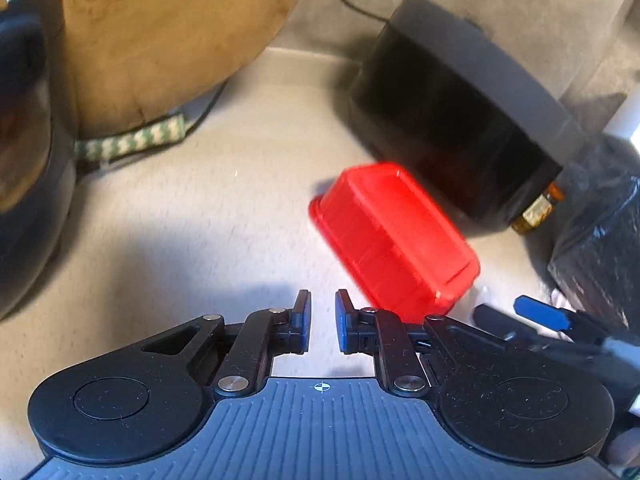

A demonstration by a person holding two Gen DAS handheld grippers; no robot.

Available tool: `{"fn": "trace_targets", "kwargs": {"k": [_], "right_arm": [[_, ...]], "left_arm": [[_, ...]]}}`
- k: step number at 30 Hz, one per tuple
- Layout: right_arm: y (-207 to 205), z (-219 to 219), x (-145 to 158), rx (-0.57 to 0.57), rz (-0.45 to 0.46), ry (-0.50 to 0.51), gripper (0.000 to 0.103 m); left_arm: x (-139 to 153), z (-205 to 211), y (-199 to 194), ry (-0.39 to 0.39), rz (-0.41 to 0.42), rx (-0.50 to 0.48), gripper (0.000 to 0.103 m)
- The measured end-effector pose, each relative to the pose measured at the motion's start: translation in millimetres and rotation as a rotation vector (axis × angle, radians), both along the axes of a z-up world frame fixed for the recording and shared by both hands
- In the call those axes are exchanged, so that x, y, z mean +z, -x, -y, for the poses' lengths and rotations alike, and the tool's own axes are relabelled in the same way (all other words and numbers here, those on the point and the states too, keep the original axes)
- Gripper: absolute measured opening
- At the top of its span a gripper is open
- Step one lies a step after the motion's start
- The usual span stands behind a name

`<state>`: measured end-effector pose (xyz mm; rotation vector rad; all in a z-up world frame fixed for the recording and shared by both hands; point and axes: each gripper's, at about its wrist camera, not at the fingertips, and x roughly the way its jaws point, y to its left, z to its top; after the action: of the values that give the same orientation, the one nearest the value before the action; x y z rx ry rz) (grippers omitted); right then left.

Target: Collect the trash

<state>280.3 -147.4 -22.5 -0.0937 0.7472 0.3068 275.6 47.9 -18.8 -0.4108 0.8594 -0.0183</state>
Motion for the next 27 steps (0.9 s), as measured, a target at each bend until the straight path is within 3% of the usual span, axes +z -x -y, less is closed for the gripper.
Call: {"fn": "trace_targets", "kwargs": {"k": [5, 7, 11, 13, 15, 17, 19, 23, 27], "right_arm": [[14.8, -11.8, -15.4, 0.037, 0.105, 0.156, 0.071], [14.4, -11.1, -23.7, 0.043, 0.073, 0.158, 0.071], [8.7, -9.0, -32.9, 0.016, -0.015, 0.059, 0.071], [9.1, -6.7, -35.9, 0.006, -0.011, 0.002, 0.071], [6.7, -4.2, -41.6, 0.002, -0.007, -0.059, 0.071], [6.4, 0.2, -46.3, 0.026, 0.008, -0.11, 0.071], [10.6, 10.1, -48.3, 0.041, 0.031, -0.163, 0.072], [4.3, 15.1, -54.3, -0.003, 0.015, -0.249, 0.072], [-1.2, 4.7, -50.8, -0.003, 0.049, -0.227, 0.072]], "left_arm": [[-6.8, -7.0, -7.1, -0.008, -0.007, -0.009, 0.015], [-11.7, -12.5, -7.8, 0.032, 0.008, -0.027, 0.015], [-15.8, -27.0, -46.5, 0.14, 0.105, -0.073, 0.015], [-17.4, -33.2, -72.5, 0.141, 0.159, 0.004, 0.015], [-22.1, -41.4, -98.2, 0.222, 0.171, 0.088, 0.015], [-25.7, -45.6, -121.2, 0.313, 0.209, 0.084, 0.015], [-28.0, -45.7, -140.9, 0.341, 0.232, 0.058, 0.015], [-40.0, -43.4, -173.8, 0.394, 0.145, -0.022, 0.015], [-55.6, -38.5, -188.6, 0.437, 0.076, -0.052, 0.015]]}}
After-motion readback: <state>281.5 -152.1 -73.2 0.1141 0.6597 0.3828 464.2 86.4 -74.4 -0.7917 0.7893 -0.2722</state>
